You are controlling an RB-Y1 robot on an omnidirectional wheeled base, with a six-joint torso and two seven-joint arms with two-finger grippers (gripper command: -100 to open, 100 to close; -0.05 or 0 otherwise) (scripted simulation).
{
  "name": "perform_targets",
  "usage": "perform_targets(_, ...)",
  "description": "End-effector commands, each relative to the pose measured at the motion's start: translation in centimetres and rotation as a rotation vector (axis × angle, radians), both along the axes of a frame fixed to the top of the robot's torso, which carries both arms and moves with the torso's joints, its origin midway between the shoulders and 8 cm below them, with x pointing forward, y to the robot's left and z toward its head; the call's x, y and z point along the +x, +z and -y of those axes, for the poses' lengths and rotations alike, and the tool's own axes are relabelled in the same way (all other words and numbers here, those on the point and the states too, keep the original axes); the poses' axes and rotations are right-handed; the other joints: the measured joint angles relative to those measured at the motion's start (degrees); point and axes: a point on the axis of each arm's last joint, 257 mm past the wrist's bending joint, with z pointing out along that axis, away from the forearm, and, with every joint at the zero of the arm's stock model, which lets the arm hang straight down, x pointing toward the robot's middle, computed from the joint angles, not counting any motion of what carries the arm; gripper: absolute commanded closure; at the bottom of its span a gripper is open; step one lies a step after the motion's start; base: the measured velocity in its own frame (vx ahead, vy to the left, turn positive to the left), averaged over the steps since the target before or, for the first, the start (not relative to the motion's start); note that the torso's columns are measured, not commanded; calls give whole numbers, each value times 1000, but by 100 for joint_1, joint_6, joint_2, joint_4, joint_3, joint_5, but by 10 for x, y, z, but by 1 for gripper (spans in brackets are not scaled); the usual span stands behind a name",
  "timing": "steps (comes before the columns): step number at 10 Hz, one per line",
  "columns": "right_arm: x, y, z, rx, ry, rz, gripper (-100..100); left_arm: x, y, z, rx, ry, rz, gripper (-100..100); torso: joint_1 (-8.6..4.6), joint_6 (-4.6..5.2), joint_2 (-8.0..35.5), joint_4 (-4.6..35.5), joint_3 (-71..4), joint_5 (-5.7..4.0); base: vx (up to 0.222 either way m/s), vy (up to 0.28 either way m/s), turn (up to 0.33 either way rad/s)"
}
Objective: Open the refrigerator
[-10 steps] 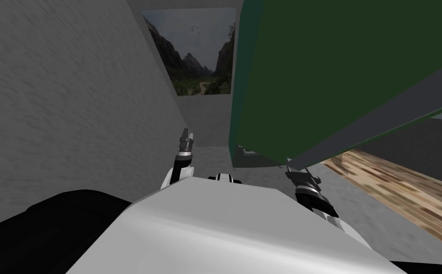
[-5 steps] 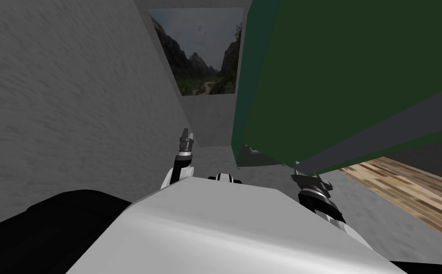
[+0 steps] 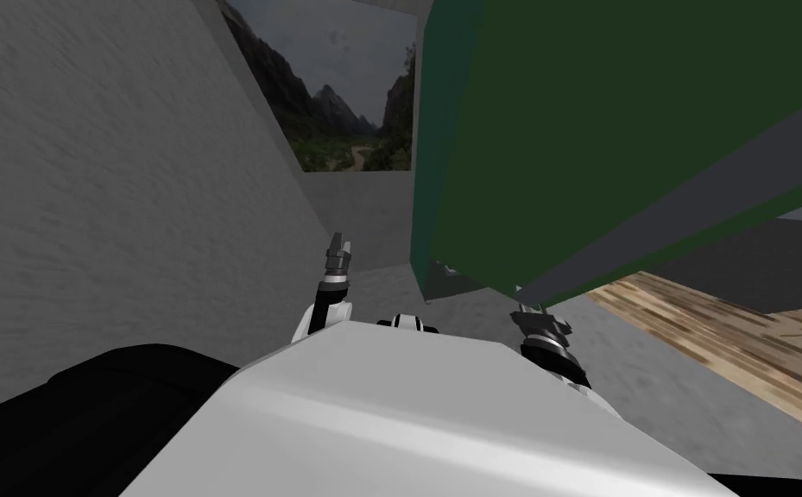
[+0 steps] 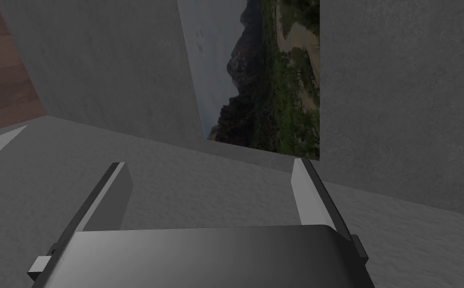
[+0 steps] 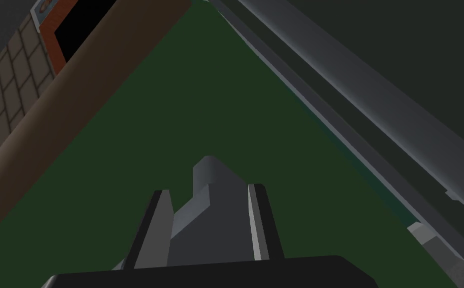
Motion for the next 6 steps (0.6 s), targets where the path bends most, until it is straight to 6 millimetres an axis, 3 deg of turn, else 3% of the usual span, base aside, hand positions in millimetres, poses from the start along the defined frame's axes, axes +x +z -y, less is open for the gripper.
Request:
perform_targets(1,17,-3,-32,-2,50,-5,100,0,0,0,0,0,0,0,-2,9,0,2,-2,3,55,35,-331)
perform_targets(6,44,0,-101,-8,150,0,100,0,0,0,0,0,0,0,23,-17,-20,-4,-12,3,53,53,-372)
